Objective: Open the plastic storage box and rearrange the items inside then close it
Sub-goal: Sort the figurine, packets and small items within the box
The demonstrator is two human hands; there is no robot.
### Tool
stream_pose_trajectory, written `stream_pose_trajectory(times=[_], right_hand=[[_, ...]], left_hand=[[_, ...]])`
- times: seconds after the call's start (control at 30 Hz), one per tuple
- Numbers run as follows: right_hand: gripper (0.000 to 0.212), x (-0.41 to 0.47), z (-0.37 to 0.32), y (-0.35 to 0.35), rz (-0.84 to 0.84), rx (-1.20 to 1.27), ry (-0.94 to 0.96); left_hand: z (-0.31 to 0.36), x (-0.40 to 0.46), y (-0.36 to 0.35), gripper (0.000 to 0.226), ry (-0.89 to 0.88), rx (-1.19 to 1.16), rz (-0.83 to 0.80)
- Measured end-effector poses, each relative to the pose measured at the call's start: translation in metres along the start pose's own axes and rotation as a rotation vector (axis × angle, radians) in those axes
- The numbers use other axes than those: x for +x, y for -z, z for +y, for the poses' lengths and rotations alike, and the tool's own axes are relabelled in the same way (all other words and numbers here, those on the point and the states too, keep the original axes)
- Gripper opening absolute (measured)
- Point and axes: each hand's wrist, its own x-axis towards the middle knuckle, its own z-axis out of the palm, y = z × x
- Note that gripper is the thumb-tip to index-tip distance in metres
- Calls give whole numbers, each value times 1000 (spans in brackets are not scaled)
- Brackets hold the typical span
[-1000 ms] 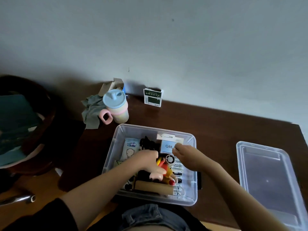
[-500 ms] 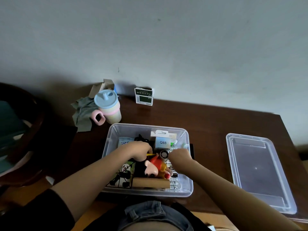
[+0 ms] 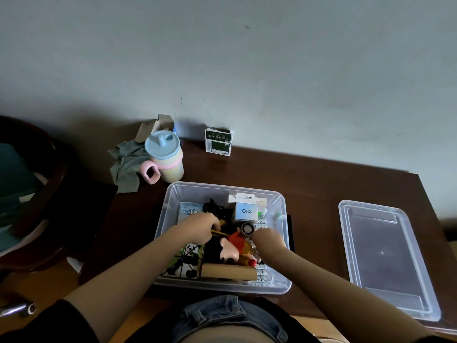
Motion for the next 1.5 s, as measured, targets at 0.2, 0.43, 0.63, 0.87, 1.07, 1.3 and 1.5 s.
stream_pose_trajectory(times=[0.2, 0.43, 0.63, 0.87, 1.07, 1.3, 1.5], right_hand=[[19, 0, -3, -4, 24, 34, -25], [20, 2, -11, -12, -56, 4, -40], [16, 3, -13, -14, -51, -113, 19], [20, -1, -11, -5, -13, -108, -24], [31, -10, 21, 22, 80, -29, 59], [52, -8, 31, 26, -24, -376, 362], [56, -1, 17, 21, -177, -457, 373]], left_hand=[[-5, -1, -1, 44, -21, -29, 19], [1, 0, -5, 29, -39, 17, 43], [-2, 0, -9, 29, -34, 1, 45], [-1, -2, -13, 26, -51, -2, 101], [-7, 0, -15, 30, -40, -35, 83], [-12, 1, -18, 38, -54, -74, 108], [0, -7, -18, 26, -69, -4, 188]])
